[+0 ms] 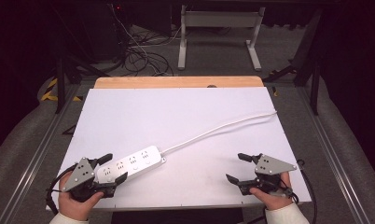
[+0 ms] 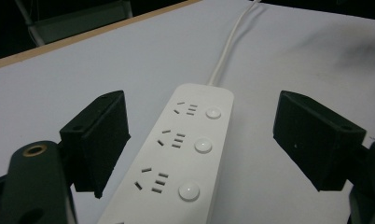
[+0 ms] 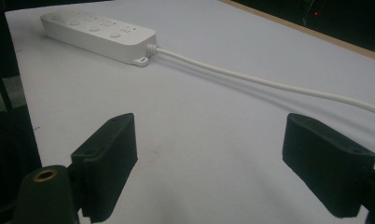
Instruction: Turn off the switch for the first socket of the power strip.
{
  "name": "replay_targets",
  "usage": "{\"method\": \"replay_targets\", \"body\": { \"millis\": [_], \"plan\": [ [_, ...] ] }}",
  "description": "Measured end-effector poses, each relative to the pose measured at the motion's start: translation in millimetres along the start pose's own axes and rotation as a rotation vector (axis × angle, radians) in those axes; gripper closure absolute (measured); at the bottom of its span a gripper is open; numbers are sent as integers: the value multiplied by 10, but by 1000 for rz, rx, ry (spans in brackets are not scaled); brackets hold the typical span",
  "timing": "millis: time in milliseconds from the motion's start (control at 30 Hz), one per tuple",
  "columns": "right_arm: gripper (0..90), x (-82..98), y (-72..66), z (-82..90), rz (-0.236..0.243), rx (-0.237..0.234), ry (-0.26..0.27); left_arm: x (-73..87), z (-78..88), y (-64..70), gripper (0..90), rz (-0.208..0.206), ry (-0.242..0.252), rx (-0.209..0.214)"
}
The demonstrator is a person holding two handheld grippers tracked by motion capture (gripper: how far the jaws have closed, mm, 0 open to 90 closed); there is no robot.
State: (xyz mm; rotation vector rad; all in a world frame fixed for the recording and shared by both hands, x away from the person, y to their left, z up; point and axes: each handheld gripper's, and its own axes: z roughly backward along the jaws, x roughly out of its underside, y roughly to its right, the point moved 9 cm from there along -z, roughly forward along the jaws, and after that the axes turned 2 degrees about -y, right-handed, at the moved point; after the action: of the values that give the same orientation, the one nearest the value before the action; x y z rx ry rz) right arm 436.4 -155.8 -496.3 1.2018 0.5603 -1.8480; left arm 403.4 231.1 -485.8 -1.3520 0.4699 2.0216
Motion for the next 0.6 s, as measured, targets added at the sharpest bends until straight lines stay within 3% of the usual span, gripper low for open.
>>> {"method": "replay_targets", "body": {
  "millis": [200, 600],
  "plan": [
    [182, 14, -6, -15, 5, -4, -8, -5, 5, 6, 195, -24, -9, -2],
    [206, 14, -14, -17, 6, -7, -8, -10, 23, 5, 244, -27, -13, -4]
  ]
}}
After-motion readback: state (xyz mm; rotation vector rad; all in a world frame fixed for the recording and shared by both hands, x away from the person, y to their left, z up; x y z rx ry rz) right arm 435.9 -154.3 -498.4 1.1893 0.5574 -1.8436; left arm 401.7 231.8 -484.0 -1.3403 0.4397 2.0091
